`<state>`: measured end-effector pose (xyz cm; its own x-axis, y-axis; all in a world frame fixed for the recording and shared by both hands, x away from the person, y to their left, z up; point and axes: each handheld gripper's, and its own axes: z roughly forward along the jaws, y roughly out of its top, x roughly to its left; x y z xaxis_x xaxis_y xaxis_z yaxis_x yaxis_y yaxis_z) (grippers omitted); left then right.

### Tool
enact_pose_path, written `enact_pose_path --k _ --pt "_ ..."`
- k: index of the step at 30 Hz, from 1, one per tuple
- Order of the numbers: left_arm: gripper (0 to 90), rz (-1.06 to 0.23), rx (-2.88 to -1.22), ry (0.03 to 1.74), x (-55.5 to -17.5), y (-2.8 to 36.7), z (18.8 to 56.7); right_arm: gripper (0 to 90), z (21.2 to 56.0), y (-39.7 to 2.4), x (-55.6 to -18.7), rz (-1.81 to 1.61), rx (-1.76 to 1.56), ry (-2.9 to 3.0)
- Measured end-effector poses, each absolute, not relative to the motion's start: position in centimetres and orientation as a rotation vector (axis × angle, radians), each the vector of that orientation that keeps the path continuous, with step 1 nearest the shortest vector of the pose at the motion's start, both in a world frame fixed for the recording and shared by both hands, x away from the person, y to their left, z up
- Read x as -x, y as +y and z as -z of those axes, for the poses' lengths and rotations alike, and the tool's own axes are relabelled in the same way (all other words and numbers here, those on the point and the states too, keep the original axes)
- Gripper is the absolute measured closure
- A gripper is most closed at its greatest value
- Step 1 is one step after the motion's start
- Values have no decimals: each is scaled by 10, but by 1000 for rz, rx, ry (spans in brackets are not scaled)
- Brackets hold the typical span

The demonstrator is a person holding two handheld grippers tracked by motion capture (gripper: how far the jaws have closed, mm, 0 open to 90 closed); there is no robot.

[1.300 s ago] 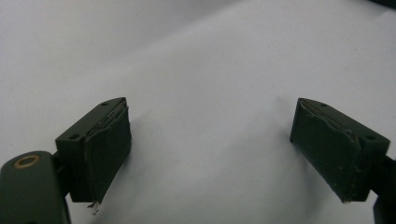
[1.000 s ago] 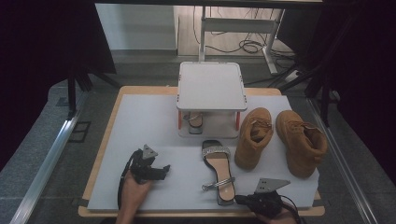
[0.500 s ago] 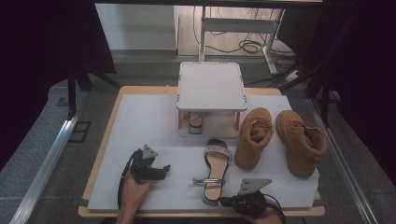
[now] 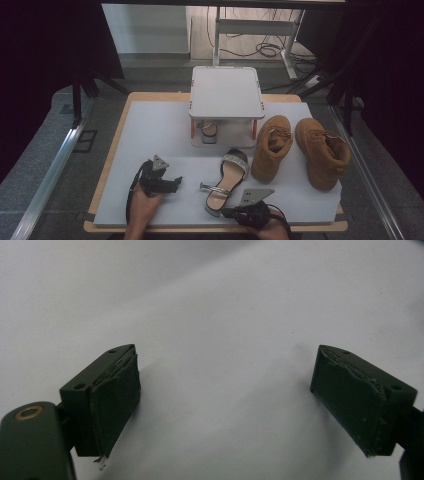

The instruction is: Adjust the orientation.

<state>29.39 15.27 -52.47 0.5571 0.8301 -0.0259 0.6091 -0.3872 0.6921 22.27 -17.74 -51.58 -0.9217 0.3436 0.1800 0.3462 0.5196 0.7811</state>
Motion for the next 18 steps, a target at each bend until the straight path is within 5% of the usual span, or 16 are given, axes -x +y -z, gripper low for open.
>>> enact_pose_path --k 18 --pt "125 -429 -2131 1149 -294 153 525 895 516 -142 -243 1439 590 -2795"
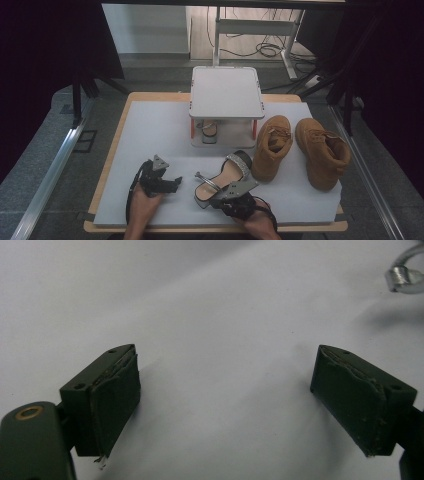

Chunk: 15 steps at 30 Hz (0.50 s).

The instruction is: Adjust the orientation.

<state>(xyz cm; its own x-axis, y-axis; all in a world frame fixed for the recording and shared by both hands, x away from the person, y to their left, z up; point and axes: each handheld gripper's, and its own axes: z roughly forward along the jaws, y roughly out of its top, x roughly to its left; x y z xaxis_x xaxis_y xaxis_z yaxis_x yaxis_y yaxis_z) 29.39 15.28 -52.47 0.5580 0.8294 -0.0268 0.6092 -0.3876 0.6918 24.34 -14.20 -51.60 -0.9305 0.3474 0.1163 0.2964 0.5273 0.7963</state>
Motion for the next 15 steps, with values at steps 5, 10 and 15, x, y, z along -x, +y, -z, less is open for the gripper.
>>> enact_pose_path --k 5,10,15 --pt "125 -429 -2131 1149 -294 153 525 895 516 -136 -247 -1374 -556 2693" --pt "125 -428 -2130 1150 -294 153 525 894 515 -133 -249 -1355 -546 2682" --pt "125 -429 -2130 1150 -294 153 525 875 510 -141 -247 -1369 -556 2670"
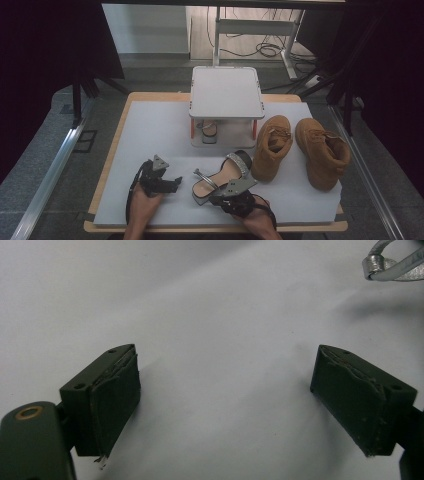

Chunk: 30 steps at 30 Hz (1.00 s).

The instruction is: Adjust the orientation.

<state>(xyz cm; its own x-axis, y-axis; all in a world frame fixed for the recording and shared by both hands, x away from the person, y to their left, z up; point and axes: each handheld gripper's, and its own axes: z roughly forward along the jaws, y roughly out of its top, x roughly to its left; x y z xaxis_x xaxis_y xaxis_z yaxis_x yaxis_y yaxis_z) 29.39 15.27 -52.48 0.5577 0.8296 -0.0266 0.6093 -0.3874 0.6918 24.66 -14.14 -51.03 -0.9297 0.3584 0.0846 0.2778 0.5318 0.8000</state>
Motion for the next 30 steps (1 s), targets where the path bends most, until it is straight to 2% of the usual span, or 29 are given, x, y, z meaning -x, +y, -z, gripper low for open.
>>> enact_pose_path --k 8,16,30 --pt "124 -431 -2132 1149 -294 152 525 790 511 -166 -243 -1335 -629 2647" --pt "120 -432 -2133 1151 -294 152 525 615 512 -198 -239 -1275 -732 2599" --pt "121 -429 -2133 1157 -294 152 524 406 507 -254 -248 -1181 -931 2455"
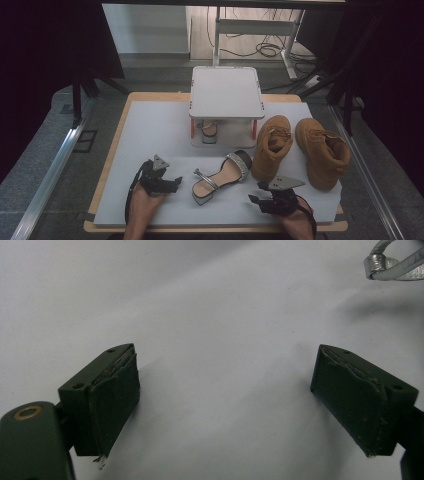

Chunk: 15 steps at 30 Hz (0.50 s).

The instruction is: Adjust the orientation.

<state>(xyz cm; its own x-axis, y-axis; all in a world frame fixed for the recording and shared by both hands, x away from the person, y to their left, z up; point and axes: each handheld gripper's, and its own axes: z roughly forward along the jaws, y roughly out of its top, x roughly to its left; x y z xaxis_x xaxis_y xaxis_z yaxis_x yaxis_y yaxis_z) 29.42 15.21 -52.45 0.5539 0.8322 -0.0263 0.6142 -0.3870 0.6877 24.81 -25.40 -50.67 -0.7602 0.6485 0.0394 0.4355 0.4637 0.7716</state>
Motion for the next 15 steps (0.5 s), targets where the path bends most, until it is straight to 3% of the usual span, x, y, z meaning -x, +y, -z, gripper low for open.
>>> enact_pose_path --k 15 --pt "120 -429 -2131 1157 -294 152 525 218 516 -303 -263 -1031 -1168 2298"
